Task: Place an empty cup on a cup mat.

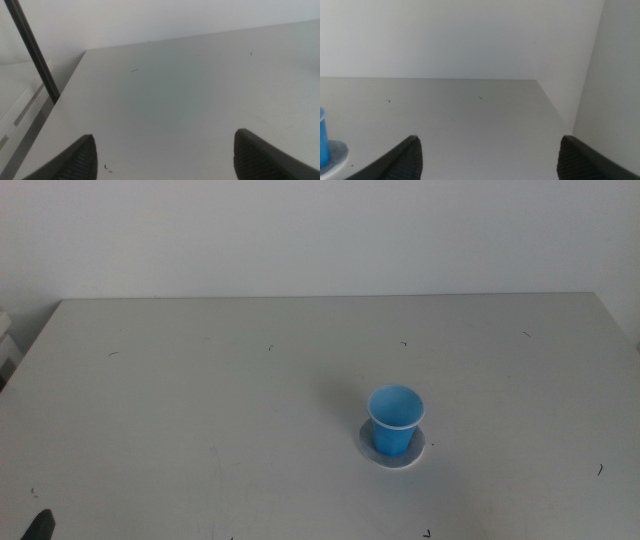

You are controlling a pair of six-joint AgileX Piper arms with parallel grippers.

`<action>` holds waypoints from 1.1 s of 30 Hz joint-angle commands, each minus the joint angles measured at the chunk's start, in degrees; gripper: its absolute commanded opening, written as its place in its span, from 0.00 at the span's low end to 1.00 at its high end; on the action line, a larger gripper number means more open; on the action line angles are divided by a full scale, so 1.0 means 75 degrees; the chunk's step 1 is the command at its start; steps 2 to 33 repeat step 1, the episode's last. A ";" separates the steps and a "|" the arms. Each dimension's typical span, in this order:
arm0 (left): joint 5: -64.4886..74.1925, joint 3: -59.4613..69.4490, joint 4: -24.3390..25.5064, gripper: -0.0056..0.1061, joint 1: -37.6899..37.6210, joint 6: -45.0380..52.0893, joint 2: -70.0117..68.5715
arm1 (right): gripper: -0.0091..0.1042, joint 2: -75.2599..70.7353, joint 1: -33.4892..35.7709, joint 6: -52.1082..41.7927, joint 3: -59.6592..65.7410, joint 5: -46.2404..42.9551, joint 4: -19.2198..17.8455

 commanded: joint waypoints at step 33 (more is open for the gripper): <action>-0.0587 -0.0035 0.0019 0.99 -0.0052 -0.0042 -0.0117 | 0.91 -0.0146 0.0008 -0.0065 -0.0088 -0.0596 -0.0069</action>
